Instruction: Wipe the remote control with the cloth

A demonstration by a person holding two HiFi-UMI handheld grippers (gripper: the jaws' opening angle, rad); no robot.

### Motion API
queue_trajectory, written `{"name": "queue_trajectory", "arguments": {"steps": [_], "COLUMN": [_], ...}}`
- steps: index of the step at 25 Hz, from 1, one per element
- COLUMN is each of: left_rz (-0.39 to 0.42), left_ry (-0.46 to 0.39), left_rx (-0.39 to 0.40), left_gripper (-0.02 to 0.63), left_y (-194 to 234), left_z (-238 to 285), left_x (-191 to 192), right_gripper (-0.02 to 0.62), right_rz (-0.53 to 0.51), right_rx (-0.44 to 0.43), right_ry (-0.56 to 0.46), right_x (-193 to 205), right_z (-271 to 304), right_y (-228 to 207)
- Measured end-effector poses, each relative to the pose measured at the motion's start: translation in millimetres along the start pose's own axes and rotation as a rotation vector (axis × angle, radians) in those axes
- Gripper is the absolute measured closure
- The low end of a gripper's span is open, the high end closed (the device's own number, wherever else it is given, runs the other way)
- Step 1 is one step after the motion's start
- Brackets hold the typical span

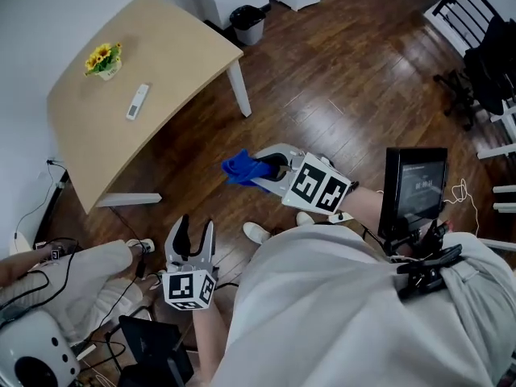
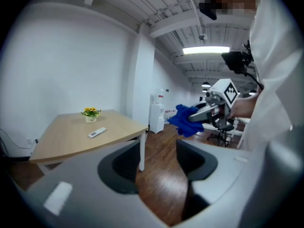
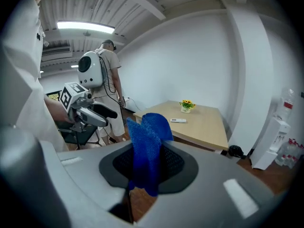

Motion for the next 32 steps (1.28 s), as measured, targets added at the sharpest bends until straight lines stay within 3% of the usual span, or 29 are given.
{"name": "queue_trajectory", "arguments": {"steps": [4, 13, 32], "left_rz": [0.012, 0.024, 0.041], "left_ry": [-0.012, 0.049, 0.067], "left_rx": [0.027, 0.024, 0.005], "left_gripper": [0.347, 0.347, 0.347], "left_y": [-33.1, -98.3, -117.7], "left_z": [12.0, 13.0, 11.8], "left_x": [-7.2, -5.7, 0.4], "right_gripper": [0.509, 0.509, 0.509], "right_rz": [0.007, -0.021, -0.060], "right_rx": [0.008, -0.017, -0.027], "right_ry": [-0.026, -0.042, -0.052], "right_x": [13.6, 41.6, 56.8], "right_z": [-34.7, -87.8, -96.5], "right_y": [-6.7, -9.6, -7.1]}}
Point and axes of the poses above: the fingertips, and each gripper's own axes: z forward along the fingers, y to its left, x out of its underside, the point moved 10 cm from there along -z, backward along the fingers, and after that the axes turned 9 degrees about z, right-handed, at the moved point
